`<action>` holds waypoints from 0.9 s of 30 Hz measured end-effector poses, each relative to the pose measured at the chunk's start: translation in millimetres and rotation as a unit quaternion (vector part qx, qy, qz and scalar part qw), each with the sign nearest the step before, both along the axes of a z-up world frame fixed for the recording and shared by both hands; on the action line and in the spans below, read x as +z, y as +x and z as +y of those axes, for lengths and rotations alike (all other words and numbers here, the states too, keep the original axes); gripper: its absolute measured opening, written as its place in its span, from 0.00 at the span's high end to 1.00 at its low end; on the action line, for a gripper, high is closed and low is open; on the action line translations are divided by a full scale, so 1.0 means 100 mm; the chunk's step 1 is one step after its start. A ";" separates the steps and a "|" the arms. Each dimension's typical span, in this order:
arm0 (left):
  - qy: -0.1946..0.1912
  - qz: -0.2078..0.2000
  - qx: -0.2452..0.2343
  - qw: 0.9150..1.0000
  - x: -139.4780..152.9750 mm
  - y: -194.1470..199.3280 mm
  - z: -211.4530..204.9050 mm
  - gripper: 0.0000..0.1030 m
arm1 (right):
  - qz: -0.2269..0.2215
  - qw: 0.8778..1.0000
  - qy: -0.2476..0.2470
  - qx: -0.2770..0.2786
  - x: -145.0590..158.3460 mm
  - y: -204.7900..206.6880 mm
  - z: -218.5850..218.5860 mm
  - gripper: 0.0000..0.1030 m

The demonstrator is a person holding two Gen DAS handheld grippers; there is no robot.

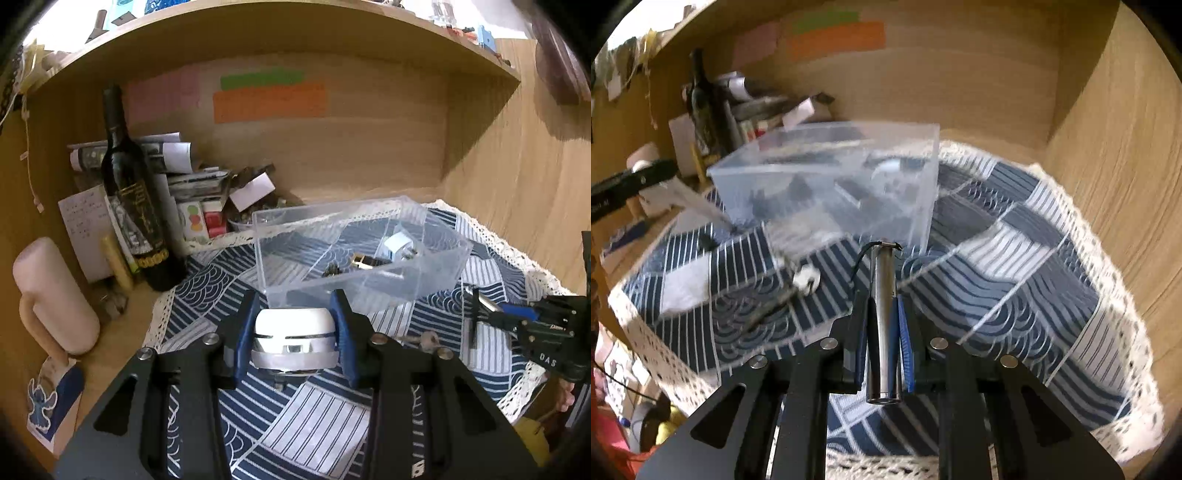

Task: Organize rigid objects
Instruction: 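Drop the device into the box with left tool while right tool releases the cylinder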

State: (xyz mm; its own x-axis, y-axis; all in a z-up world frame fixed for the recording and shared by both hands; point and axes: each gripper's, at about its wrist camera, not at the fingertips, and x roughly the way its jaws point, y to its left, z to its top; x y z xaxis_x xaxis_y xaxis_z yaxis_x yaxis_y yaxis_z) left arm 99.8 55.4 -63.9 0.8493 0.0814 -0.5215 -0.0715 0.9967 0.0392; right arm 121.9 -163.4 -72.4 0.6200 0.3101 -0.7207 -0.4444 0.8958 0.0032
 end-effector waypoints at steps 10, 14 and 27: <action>-0.001 -0.015 -0.007 1.000 0.35 0.02 -0.05 0.63 | -0.060 0.998 0.025 0.006 0.38 0.19 0.06 0.86; 0.006 -0.026 -0.007 1.000 0.47 0.00 -0.06 0.63 | -0.081 0.996 0.031 0.012 0.52 0.25 0.12 0.86; -0.015 -0.054 -0.013 0.998 0.90 0.33 0.02 0.81 | -0.110 0.993 0.039 0.027 0.74 0.51 0.34 0.86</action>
